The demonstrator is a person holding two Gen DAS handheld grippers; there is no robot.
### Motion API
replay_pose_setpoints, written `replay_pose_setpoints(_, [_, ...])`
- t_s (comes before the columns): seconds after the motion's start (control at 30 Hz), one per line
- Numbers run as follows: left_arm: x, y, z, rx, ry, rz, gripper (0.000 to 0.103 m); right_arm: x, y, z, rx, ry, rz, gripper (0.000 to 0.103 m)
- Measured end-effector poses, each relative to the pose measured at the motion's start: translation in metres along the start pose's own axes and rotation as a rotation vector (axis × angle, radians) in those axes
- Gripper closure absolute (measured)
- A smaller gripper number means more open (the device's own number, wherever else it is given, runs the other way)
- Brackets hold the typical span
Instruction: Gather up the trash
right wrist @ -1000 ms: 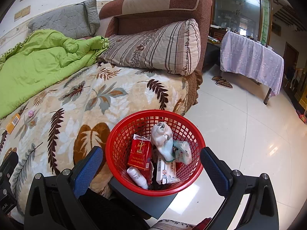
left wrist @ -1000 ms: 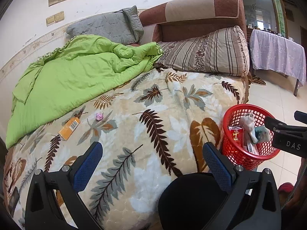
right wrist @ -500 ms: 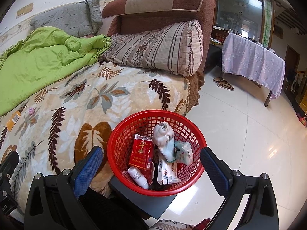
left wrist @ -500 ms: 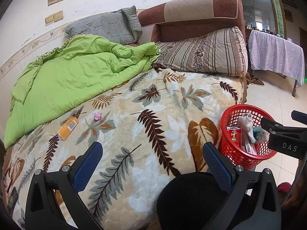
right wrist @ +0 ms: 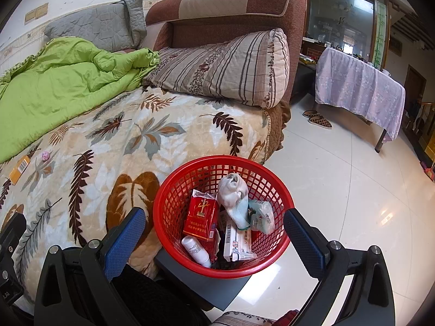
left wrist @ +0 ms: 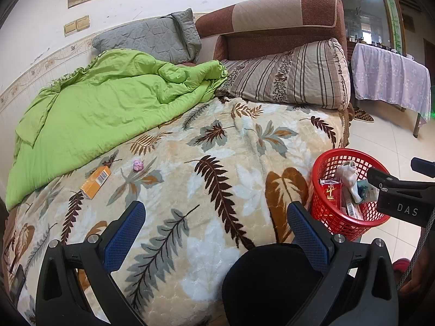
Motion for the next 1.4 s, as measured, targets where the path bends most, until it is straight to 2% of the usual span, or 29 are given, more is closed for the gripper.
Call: replay_pose_setpoints(1.4, [-0.0014,-0.0011,-0.0039,-0.005,-0.007,0.000,0.000,-0.0002,-0.0010,-0.0019,-0.006,0.000,-0.005,0.000])
Point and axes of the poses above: each gripper's, at about its wrist camera, not at the fingertips, and x roughly the way its jaws point, z to its right, y to its top, the point moved 10 cm from there along x, roughly the way its jaws point, and after that the axes turned 12 degrees about -y, right-handed, at the moved point
